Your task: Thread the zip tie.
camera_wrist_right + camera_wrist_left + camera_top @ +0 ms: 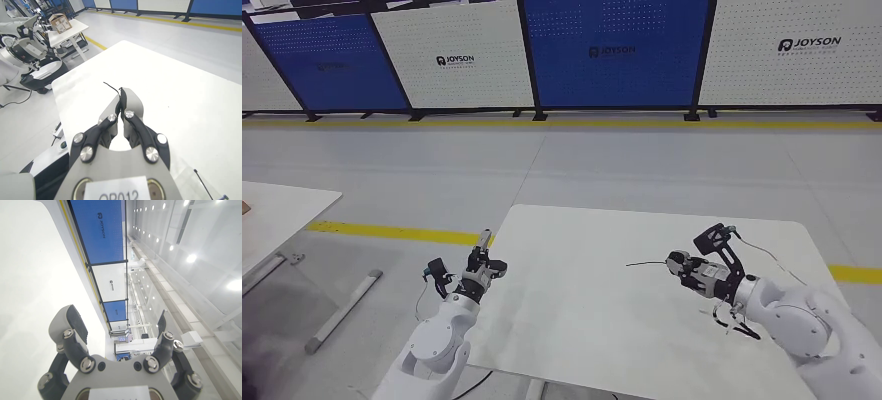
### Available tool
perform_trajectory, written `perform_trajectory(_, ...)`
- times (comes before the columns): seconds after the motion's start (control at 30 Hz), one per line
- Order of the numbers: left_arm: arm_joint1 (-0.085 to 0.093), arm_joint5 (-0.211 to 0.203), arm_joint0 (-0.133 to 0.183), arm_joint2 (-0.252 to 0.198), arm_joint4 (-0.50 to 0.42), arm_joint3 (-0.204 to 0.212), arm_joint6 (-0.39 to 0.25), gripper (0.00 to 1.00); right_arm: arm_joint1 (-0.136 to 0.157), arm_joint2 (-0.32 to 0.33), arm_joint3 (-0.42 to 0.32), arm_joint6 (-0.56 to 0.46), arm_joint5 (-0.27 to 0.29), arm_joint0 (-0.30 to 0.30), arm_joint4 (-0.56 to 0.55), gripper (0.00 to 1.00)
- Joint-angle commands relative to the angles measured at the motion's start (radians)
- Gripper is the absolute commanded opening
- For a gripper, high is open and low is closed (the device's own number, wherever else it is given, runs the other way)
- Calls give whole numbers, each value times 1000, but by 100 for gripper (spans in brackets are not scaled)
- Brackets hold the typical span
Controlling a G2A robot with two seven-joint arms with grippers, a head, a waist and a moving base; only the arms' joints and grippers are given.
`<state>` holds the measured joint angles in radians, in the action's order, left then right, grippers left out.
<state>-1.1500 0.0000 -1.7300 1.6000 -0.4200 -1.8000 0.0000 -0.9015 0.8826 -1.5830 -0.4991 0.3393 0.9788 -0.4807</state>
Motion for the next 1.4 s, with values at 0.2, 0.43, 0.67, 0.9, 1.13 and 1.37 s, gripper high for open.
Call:
perform_trajectory(0.2, 0, 0, 0, 0, 0, 0, 0, 100, 10, -85, -95, 66, 1, -24, -216, 0)
perform_trajectory(0.43, 0, 0, 0, 0, 0, 0, 0, 100, 40, -230, -92, 189, 1, -99, -359, 0)
perform_trajectory(0.67, 0, 0, 0, 0, 0, 0, 0, 100, 43, -245, -83, 196, 1, -109, -357, 0)
perform_trajectory(0.9, 0, 0, 0, 0, 0, 0, 0, 100, 43, -245, -83, 196, 1, -109, -357, 0)
perform_trajectory(1.13, 0, 0, 0, 0, 0, 0, 0, 100, 39, -247, -107, 222, -7, -97, -471, 0)
perform_trajectory(1.37, 0, 0, 0, 0, 0, 0, 0, 100, 36, -248, -133, 336, -17, -51, -722, 0)
